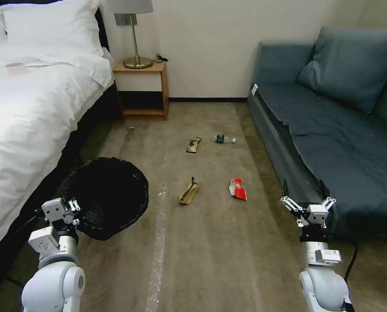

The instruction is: Pick up the trash bin, then pick up the garbage on the floor and place it into the trash bin.

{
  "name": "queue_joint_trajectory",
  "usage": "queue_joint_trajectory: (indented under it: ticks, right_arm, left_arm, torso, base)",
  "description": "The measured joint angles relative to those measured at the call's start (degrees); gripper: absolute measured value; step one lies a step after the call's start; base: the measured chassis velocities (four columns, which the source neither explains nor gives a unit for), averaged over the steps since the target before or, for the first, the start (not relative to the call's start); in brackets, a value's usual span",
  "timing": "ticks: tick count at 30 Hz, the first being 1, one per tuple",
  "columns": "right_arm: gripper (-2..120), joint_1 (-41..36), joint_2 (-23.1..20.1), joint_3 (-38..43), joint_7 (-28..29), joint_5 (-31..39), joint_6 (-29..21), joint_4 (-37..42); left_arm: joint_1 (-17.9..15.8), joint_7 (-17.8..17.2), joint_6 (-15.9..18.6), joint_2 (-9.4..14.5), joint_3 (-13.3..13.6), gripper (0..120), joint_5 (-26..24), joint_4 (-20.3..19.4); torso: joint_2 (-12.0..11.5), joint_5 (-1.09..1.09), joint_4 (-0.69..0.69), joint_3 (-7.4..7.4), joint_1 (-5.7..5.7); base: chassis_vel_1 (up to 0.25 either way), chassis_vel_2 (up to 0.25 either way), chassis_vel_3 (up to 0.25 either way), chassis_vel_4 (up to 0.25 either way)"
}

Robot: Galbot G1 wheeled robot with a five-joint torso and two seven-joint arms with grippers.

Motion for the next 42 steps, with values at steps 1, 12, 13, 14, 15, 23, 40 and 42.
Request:
queue_joint_trajectory:
  ticks: [1, 12, 13, 14, 15, 23, 40, 42]
  right_arm:
    - [100, 0.00, 0.01, 0.00, -0.01, 0.00, 0.03, -0.03]
    - [100, 0.14, 0.15, 0.05, -0.14, -0.01, 0.36, -0.22]
    - [100, 0.15, 0.18, 0.05, -0.15, 0.00, 0.37, -0.22]
    - [100, 0.15, 0.18, 0.05, -0.15, 0.00, 0.37, -0.22]
    - [100, 0.15, 0.19, 0.05, -0.15, -0.01, 0.37, -0.22]
    - [100, 0.13, 0.23, 0.15, -0.17, -0.09, 0.48, -0.25]
    - [100, 0.41, 0.29, 0.15, -0.20, -0.19, 0.95, -1.00]
    - [100, 0.43, 0.28, 0.12, -0.24, -0.29, 1.19, -1.19]
  left_arm:
    - [-0.02, 0.00, 0.00, -0.01, 0.02, 4, 0.01, 0.05]
    - [0.05, 0.09, -0.09, -0.12, -0.04, 4, 0.00, 0.20]
    - [0.05, 0.11, -0.11, -0.12, -0.05, 4, 0.00, 0.20]
    - [0.05, 0.11, -0.11, -0.12, -0.05, 4, 0.00, 0.20]
    - [0.05, 0.12, -0.11, -0.13, -0.06, 4, 0.00, 0.20]
    - [-0.01, 0.18, -0.24, -0.18, -0.05, 4, -0.01, 0.36]
    - [-0.43, 0.19, -0.25, -0.28, -0.20, 4, -0.25, 0.54]
    - [-0.43, 0.20, -0.25, -0.30, -0.19, 4, -0.25, 0.62]
  torso:
    - [0.00, 0.00, 0.00, 0.00, 0.00]
    - [0.00, 0.00, 0.00, 0.00, -0.01]
    - [0.00, -0.01, 0.00, 0.00, -0.01]
    - [0.00, -0.01, 0.00, 0.00, -0.01]
    - [0.00, 0.00, 0.00, 0.00, -0.01]
    - [0.00, 0.00, 0.00, 0.00, 0.00]
    - [0.00, 0.00, 0.00, 0.00, 0.00]
    - [0.00, 0.00, 0.00, 0.00, 0.00]
  base:
    - [-0.083, 0.086, 0.095, -0.097]
    - [-0.094, 0.096, 0.093, -0.093]
    - [-0.109, 0.092, 0.090, -0.092]
    - [-0.109, 0.092, 0.090, -0.092]
    - [-0.109, 0.086, 0.085, -0.092]
    - [-0.112, 0.107, 0.121, -0.096]
    - [-0.097, 0.098, 0.097, -0.095]
    - [-0.131, 0.098, 0.130, -0.106]
